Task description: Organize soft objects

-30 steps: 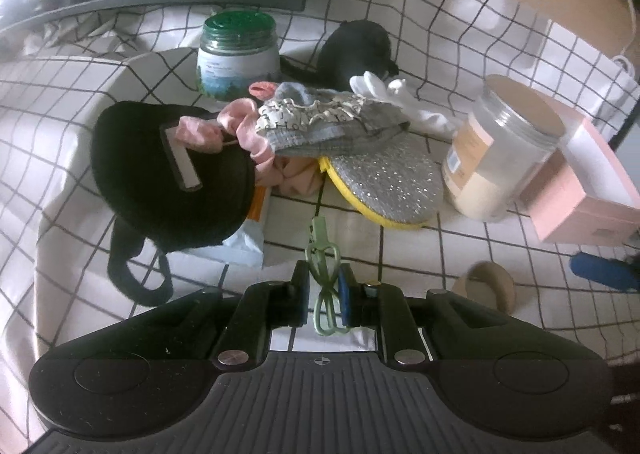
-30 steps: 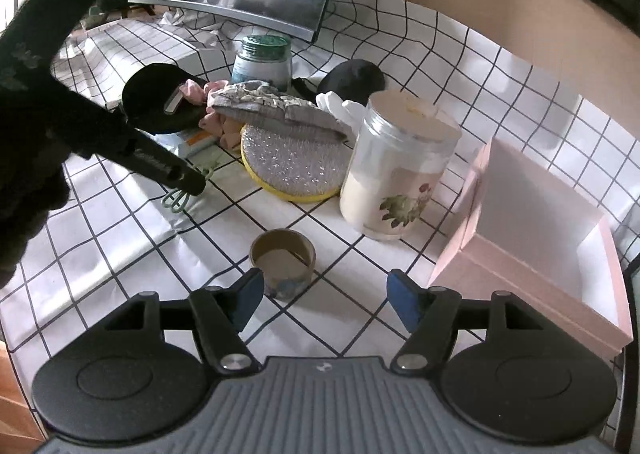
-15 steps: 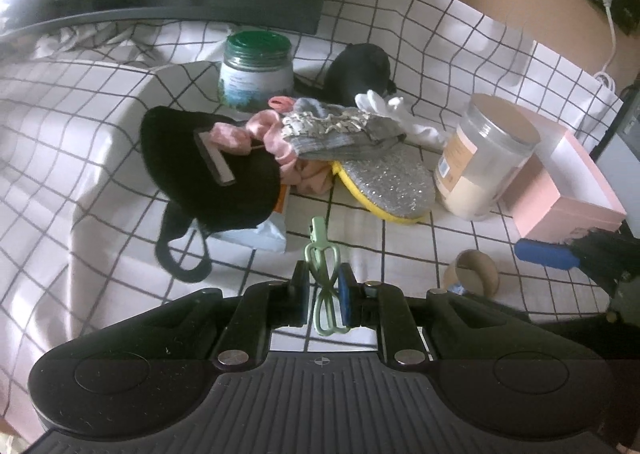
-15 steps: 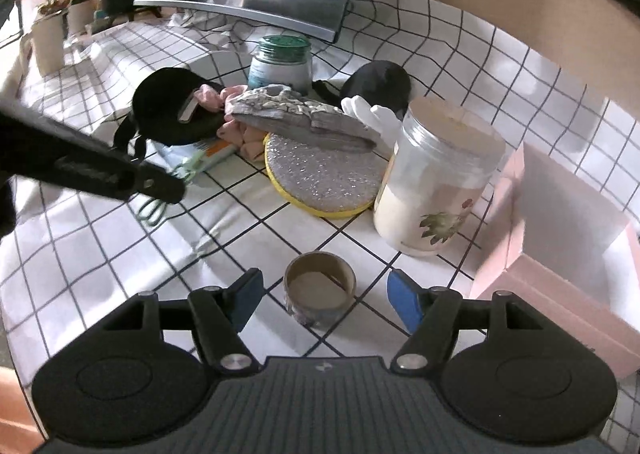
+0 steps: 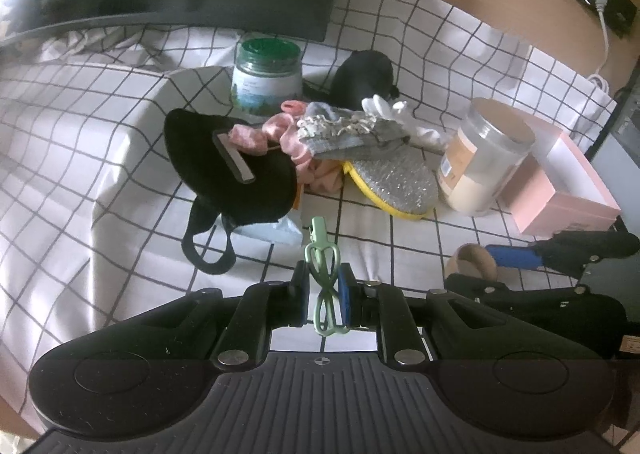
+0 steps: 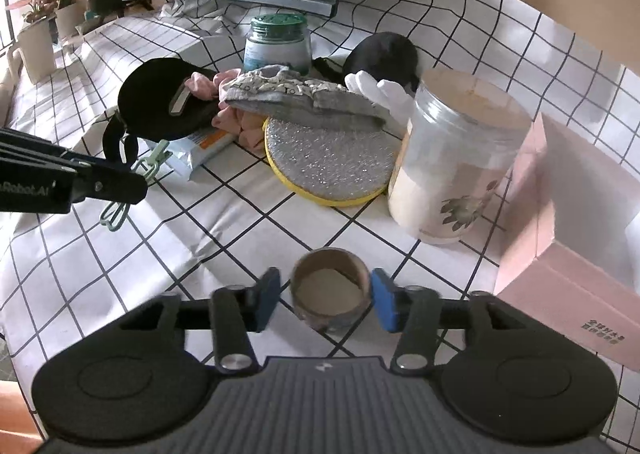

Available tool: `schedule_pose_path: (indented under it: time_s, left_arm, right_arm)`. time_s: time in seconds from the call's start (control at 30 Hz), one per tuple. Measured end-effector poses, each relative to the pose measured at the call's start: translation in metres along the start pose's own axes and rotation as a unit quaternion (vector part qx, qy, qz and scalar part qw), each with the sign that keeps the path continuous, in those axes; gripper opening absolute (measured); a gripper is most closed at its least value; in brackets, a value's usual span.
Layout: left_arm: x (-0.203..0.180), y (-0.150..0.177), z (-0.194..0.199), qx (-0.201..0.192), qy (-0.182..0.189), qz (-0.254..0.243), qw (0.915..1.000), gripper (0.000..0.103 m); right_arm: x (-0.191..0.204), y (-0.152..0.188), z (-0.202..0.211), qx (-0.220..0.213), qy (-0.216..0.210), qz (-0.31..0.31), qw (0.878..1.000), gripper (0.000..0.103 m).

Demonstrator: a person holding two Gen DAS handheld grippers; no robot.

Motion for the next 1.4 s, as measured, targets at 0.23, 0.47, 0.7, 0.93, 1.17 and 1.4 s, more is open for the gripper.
schedule_pose_path:
  time_s: [0.23, 0.47, 0.7, 0.93, 1.17, 1.4]
  left_arm:
    - [-0.006, -0.019, 0.008, -0.021, 0.023, -0.008, 0.9995, 0.017]
    - [-0.007, -0.092, 0.024, -0.083, 0.034, -0.028, 0.9956, 0.017]
    - [-0.039, -0.178, 0.036, -0.152, 0.061, -0.063, 0.9845, 0.017]
    - [-0.13, -0.214, 0.009, -0.146, 0.142, -0.121, 0.9715, 0.018]
    - [-0.237, -0.207, -0.044, -0.09, 0.227, -0.172, 0.9543, 0.018]
    - [-0.286, -0.167, -0.104, 0.013, 0.231, -0.163, 0.9592, 0.019]
  right_arm:
    - [0.011, -0.025, 0.018, -0.034, -0.004, 0.013, 0.999, 0.044]
    - [0.012, -0.103, 0.065, -0.129, 0.011, 0.045, 0.991, 0.044]
    - [-0.045, -0.164, 0.119, -0.21, 0.08, 0.034, 0.974, 0.043]
    - [-0.138, -0.151, 0.136, -0.204, 0.182, -0.01, 0.962, 0.043]
    - [-0.202, -0.101, 0.119, -0.158, 0.22, -0.072, 0.96, 0.044]
    - [-0.231, -0.057, 0.095, -0.12, 0.217, -0.133, 0.96, 0.067]
Point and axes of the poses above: each gripper's, at about its wrist camera, not at the fingertips, and z roughly against the way its jaws point, x to its left, y to its underside, the point moved 9 cm from there along -z, roughly the way its jaws point, and after that the axes turned 2 degrees about -z, right-handed, at the moved point
